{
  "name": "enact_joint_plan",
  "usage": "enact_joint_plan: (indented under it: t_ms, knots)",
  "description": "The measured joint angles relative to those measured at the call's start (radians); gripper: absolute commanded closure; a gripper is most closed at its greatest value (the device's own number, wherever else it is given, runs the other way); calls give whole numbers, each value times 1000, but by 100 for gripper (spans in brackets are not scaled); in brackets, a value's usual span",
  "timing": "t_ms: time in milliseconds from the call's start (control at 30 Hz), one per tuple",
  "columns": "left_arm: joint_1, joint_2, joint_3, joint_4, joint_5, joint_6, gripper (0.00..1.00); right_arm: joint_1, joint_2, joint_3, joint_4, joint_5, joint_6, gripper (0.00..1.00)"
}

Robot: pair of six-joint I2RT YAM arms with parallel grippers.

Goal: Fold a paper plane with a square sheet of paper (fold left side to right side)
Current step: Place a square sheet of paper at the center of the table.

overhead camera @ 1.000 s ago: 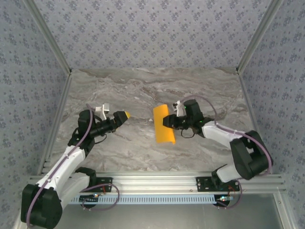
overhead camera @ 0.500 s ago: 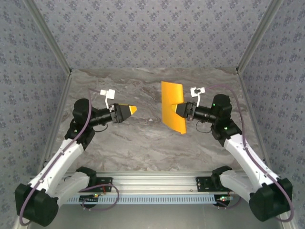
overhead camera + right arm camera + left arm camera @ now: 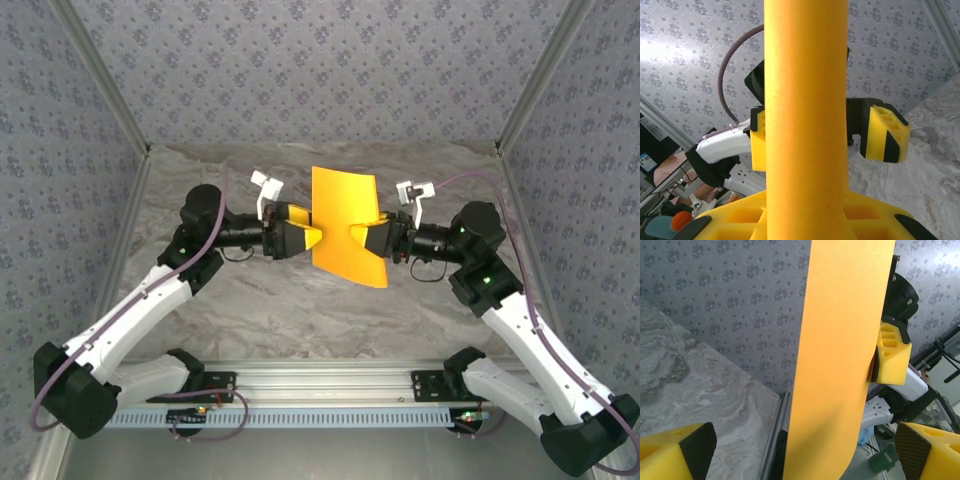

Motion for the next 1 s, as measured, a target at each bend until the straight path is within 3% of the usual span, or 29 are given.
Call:
enact_joint_plan:
  t_ms: [100,233,333,400,567,700,900,1000]
  knots:
    - [-24,6,4,14,4,13,35,4,0,0,-11,5,-4,75]
    - [-48,14,9,23,4,19,79,4,1,0,-33,17,-16,74]
    - [-51,18,9,22,-1,27,100,4,1,1,-65,31,-37,70]
    - [-51,18,8,17,-11,35,100,4,1,5,-99,45,-54,64]
    - [-51,13,-24,-28,-66,56,100,3,1,54,-296,148,-169,38]
    - [-51,2,-116,-91,-145,62,100,-11,0,97,-508,356,-284,23]
    - [-21,31,-298,-150,-245,21,100,-41,7,51,-665,566,-352,19]
    - [2,100,-389,-150,-285,-8,100,-43,39,-18,-668,592,-348,32]
